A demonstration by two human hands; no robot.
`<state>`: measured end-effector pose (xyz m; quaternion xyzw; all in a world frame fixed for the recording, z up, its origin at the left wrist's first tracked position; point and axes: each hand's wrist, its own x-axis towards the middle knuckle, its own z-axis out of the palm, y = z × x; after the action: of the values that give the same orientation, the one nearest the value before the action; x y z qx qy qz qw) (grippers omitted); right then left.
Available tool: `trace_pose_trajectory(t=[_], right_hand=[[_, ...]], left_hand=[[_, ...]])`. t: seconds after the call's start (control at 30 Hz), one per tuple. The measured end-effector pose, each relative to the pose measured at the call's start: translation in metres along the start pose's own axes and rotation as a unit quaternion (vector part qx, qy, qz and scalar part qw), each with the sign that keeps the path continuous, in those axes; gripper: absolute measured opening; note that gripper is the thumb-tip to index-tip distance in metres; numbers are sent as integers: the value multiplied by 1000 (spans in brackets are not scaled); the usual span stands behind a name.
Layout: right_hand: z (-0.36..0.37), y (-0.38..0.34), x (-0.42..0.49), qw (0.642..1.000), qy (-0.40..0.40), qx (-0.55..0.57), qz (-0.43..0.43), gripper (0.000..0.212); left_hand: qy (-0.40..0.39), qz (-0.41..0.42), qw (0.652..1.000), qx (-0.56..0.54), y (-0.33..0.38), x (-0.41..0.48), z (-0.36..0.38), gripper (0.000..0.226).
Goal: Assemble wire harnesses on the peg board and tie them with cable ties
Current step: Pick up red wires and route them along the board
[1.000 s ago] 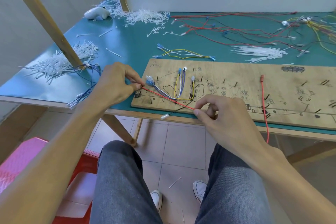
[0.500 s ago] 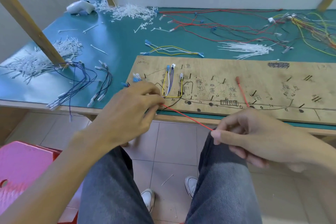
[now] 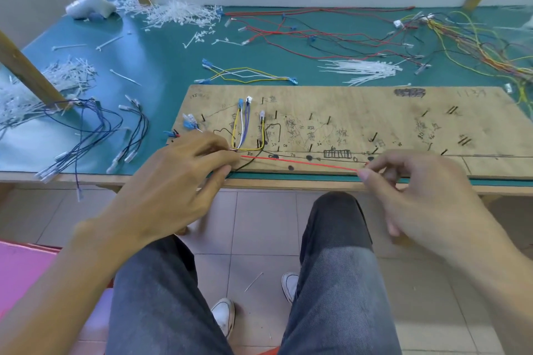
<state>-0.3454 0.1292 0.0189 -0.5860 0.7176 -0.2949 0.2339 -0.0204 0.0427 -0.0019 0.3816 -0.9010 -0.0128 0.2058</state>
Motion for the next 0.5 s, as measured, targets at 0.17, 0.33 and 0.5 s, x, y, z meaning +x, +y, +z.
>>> trace_pose_trajectory(t=[0.17,0.33,0.5], right_hand=[[-15,3,28,983,123,-130,-24,33],[-44,11,25,979,133,-151,-7,43],[-30,16,35,978,142,-152,-27,23]], left_hand=[[-4,-4,1000,19,2,-2,3,39],[-6,-19,999,28,2,-1,6,38],[3,-23,999,40,2,-1,8,38]])
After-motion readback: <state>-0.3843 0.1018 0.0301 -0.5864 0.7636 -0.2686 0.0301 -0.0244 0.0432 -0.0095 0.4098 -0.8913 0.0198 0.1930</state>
